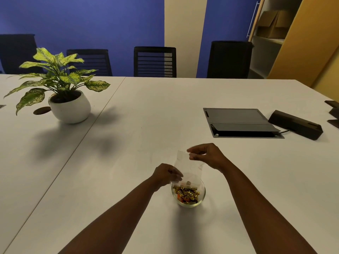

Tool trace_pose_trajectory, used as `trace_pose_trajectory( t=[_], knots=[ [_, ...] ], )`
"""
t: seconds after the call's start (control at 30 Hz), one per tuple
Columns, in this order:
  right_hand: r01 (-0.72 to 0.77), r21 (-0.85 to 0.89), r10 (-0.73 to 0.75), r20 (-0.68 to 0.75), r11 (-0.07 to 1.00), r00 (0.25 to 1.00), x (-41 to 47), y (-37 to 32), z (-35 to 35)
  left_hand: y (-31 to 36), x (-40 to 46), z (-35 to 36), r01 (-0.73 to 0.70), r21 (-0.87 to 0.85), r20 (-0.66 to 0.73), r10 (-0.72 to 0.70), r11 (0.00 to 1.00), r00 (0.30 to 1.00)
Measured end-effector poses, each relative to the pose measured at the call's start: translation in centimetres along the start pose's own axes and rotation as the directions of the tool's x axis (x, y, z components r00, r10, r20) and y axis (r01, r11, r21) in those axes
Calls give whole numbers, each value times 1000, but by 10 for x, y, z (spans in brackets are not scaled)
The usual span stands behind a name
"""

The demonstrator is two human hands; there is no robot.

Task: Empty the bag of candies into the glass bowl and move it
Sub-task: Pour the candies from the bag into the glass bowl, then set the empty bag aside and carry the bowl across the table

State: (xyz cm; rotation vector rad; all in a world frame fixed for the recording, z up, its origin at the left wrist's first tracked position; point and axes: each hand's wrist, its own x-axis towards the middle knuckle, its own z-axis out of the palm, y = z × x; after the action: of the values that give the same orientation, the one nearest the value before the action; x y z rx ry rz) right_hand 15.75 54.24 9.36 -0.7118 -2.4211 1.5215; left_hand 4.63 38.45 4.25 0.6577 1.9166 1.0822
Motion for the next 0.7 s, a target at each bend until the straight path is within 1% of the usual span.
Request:
trace_pose_trajectory(
  t=[0.07, 0.13, 0.2, 0.27, 0.37, 0.43, 0.5, 0.6, 0.7],
  knots=[
    [-22, 40, 23, -40, 999, 999, -1, 4, 0, -2, -3, -6, 19, -94, -7, -20, 995, 1000],
    [-82, 138, 94, -82, 987, 992, -1, 9, 1, -7, -6, -13, 28, -182, -45, -37, 983, 998],
    [-158, 214, 184, -107, 964, 977, -1, 16, 2, -14, -8, -22, 30, -272, -115, -64, 962, 991],
    [-255, 207, 281, -103, 944, 954, -3, 24, 5, -23, -10, -30, 22, -359, -202, -101, 933, 974],
    [-425, 110, 434, -63, 898, 899, -10, 35, 11, -37, -16, -40, 50, -455, -276, -194, 889, 941],
    [-507, 84, 511, -36, 858, 859, -16, 40, 15, -48, -22, -44, 100, -466, -290, -259, 879, 922],
    [-564, 85, 566, -10, 822, 824, -21, 43, 20, -59, -28, -46, 168, -439, -290, -316, 883, 904],
    [-627, 56, 627, 25, 777, 779, -28, 45, 27, -71, -35, -45, 267, -407, -250, -388, 873, 887],
    [-659, 32, 658, 45, 751, 752, -33, 48, 32, -76, -38, -43, 340, -346, -201, -424, 874, 883]
  ],
)
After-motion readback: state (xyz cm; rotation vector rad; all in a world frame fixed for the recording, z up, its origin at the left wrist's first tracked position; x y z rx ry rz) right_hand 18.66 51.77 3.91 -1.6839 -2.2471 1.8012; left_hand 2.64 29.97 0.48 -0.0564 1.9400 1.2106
